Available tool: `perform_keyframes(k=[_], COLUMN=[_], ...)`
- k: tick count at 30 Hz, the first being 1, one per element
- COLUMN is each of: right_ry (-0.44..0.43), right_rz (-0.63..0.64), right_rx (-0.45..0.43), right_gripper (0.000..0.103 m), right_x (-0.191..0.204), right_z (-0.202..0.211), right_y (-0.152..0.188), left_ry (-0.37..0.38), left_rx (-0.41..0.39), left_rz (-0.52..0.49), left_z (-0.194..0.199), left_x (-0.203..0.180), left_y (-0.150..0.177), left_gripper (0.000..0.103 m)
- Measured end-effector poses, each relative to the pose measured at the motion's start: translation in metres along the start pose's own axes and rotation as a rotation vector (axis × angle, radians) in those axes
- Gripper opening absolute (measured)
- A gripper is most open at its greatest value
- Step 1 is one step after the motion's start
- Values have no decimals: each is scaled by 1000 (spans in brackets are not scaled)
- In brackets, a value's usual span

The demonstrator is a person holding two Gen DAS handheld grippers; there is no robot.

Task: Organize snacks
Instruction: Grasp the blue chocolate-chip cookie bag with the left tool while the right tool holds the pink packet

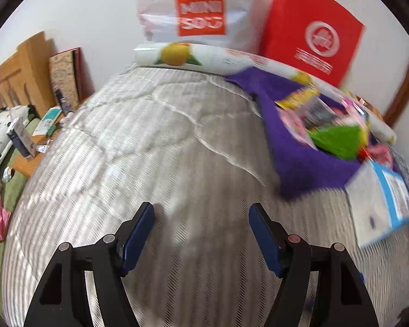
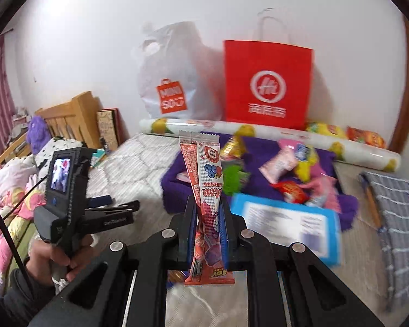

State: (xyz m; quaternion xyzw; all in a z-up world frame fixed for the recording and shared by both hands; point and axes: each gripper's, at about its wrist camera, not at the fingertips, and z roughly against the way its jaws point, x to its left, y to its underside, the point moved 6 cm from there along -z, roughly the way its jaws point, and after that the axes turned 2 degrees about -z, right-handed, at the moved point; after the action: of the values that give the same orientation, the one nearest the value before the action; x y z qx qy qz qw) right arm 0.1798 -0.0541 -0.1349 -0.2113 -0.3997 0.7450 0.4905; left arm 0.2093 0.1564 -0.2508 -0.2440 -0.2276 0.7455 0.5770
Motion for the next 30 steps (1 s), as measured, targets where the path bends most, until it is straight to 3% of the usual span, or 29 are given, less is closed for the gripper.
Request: perform_keyframes(k=[8,18,26,30], right_ry=[98,170,183,189], right_rz=[-57,-181,-194,-185], right_rx=[29,155,240,274], right_gripper=[15,15,15,18], right_x=[-52,-107,-113,-110], right_z=[31,33,6,-8], right_y=[39,104,125,130], left_ry=[157,201,219,224], left_rx=[50,44,46,51], left_rz=[-129,-250,-297,-304], left_z=[17,27,32,30], left_x=[-61,-102,-101,-105], left_y=[28,48,53,53], left_gripper=[70,70,70,78])
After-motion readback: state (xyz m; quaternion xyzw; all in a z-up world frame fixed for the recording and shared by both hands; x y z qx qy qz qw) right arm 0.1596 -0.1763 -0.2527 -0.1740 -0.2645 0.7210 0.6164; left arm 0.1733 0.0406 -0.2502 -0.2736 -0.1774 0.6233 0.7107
